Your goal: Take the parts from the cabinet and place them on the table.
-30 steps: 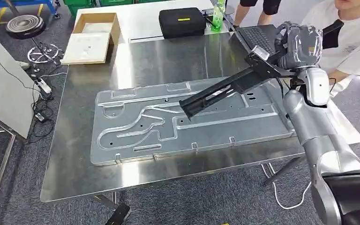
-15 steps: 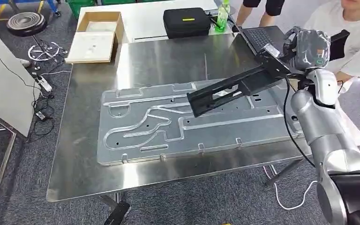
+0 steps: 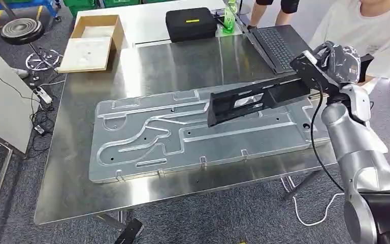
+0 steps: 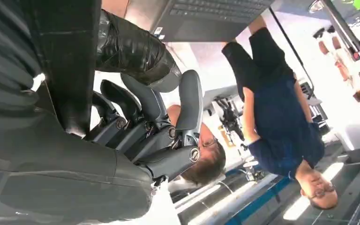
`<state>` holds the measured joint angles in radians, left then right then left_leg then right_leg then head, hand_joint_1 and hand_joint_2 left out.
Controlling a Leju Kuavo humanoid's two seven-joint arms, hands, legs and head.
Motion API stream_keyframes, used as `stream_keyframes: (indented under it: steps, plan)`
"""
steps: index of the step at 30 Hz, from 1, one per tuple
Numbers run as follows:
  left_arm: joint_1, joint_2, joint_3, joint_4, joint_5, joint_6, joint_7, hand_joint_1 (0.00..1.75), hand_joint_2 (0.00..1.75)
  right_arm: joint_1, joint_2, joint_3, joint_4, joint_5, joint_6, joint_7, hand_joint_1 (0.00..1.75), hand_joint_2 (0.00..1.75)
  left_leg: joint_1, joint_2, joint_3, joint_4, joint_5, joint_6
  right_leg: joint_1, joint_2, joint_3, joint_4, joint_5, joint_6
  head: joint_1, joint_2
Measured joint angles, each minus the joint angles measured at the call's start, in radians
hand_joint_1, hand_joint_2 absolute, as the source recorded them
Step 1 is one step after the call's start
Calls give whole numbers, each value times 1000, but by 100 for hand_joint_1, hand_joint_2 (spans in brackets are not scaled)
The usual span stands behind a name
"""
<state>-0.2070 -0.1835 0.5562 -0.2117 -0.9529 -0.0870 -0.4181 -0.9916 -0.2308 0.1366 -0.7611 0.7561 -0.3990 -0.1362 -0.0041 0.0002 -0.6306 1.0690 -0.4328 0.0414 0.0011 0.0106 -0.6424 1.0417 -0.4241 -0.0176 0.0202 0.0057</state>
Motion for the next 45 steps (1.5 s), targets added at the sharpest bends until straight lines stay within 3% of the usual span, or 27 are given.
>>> stream_keyframes:
  steps: [1,4,6,7,9,10,11,12,13,15,16,17,20,22,25,27,30,31,34,35,37,38,40,41,42,43,45]
  plan:
    - [-1,3,0,0,0,0,0,0,175,-2,0,-1,1,0,0,0,175,175,-2,1,16,-22,-14,4,7,0,-4,1,0,4,0,0]
    - [0,3,0,0,0,0,-1,0,175,4,0,-2,5,-3,3,0,175,175,-6,1,16,-35,-9,2,-5,1,-5,-5,7,19,0,0]
    - [0,2,0,0,0,0,-2,0,175,5,-4,-9,5,-38,42,-11,175,175,4,6,33,-67,9,7,-6,0,-4,-1,0,29,0,0]
    - [-2,2,0,0,1,0,-2,0,175,3,-5,-13,5,-57,61,-19,175,175,5,5,36,-73,12,12,-5,-1,-18,31,-27,33,2,0]
    - [-4,2,0,0,2,0,-2,0,175,6,-8,-27,8,-127,139,-54,175,175,6,6,36,-73,13,13,-13,-2,-88,183,-101,44,1,0]
    - [-2,2,0,0,2,-1,-3,0,175,13,-8,-32,10,-170,193,-73,0,175,6,6,36,-72,12,12,-18,-3,-122,248,-123,49,1,0]
    - [-1,2,0,0,2,-1,-3,0,175,22,-8,-35,13,-205,242,-96,0,175,7,6,36,-71,11,11,-23,-4,-141,279,-123,53,1,0]
    - [0,2,0,0,2,-1,-4,0,175,33,-8,-39,14,-242,294,-120,0,175,8,6,36,-69,9,8,-29,-6,-135,261,-100,59,2,0]
    - [0,2,0,0,0,-1,-4,0,175,41,-7,-42,14,-267,322,-134,0,175,10,6,36,-65,7,4,-34,-8,-109,207,-63,63,1,0]
    - [0,2,0,0,-3,0,-6,0,175,48,-8,-45,13,-322,383,-163,0,175,16,4,35,-47,-8,-11,-46,-14,-15,23,18,75,1,0]
    - [-1,5,0,0,-1,1,-7,0,175,50,-7,-47,13,-345,406,-169,0,175,12,2,29,-42,-12,-20,-34,-11,-6,12,-8,74,2,0]
    - [-1,5,0,0,0,1,-8,0,0,55,-8,-48,11,-365,424,-174,0,175,11,1,27,-36,-14,-24,-33,-6,-7,8,-2,57,-1,0]
    - [3,6,0,0,9,-4,-11,0,0,60,-7,-51,10,-407,457,-179,0,175,14,2,31,-41,-14,-38,-28,-4,-8,10,-4,36,0,0]
    - [3,7,0,0,11,-4,-12,0,0,58,-7,-62,10,-427,468,-176,0,175,18,2,19,-3,-47,-44,-27,-6,0,4,-3,20,0,0]
    - [7,10,0,0,12,-5,-13,0,0,58,-8,-72,14,-440,475,-161,0,175,16,2,-86,221,-154,-42,-17,-8,-1,5,-4,5,0,0]
    - [11,11,0,0,12,-5,-13,0,0,58,-8,-78,23,-449,473,-143,0,175,15,1,-113,273,-151,-35,-9,-5,-2,7,-5,3,0,0]
    - [10,15,1,0,11,-4,-14,0,0,48,-10,-91,42,-455,445,-111,0,175,3,0,-9,57,-26,-8,-4,-2,0,10,-6,3,0,0]
    - [9,17,1,0,11,-3,-15,0,0,41,-11,-93,50,-457,434,-101,0,175,-6,-1,16,-8,-17,3,-5,-1,-1,10,-6,3,0,0]
    - [8,20,2,0,11,-3,-15,0,0,18,-16,-107,93,-461,397,-51,0,175,-12,-1,27,-32,-20,3,-9,-1,-8,6,3,19,0,0]
    - [9,21,2,0,10,-3,-14,0,0,12,-19,-109,109,-455,383,-29,0,0,-12,-1,28,-35,-17,6,-10,-1,-6,1,7,24,-1,0]
    - [8,20,2,0,8,-2,-14,0,0,-6,-27,-115,140,-433,347,11,0,0,-3,1,40,-64,3,9,-9,-3,-10,12,-4,33,0,0]
    - [6,20,2,0,6,-2,-14,0,0,-26,-33,-118,155,-423,330,25,0,0,-1,3,41,-70,7,17,-10,-4,-30,49,-34,38,2,0]
    - [7,20,2,0,1,-2,-13,0,0,-54,-39,-121,193,-395,303,50,0,0,-2,4,40,-71,7,19,-14,-4,-100,203,-108,48,1,0]
    - [9,20,3,0,0,-2,-13,0,0,-59,-42,-121,206,-384,293,60,0,0,-1,5,40,-70,7,18,-17,-5,-129,264,-126,53,1,0]
    - [9,20,3,0,0,-3,-13,0,0,-61,-42,-120,221,-374,285,66,0,175,1,5,40,-69,6,17,-22,-5,-144,289,-124,57,1,0]
    - [10,20,3,0,0,-3,-13,0,0,-62,-42,-120,232,-367,276,73,0,175,3,5,40,-66,4,15,-27,-6,-135,266,-99,61,1,0]
    - [10,20,3,0,-1,-3,-12,0,0,-70,-42,-120,242,-349,255,83,0,175,10,4,40,-53,-5,4,-38,-10,-55,112,-12,71,1,0]
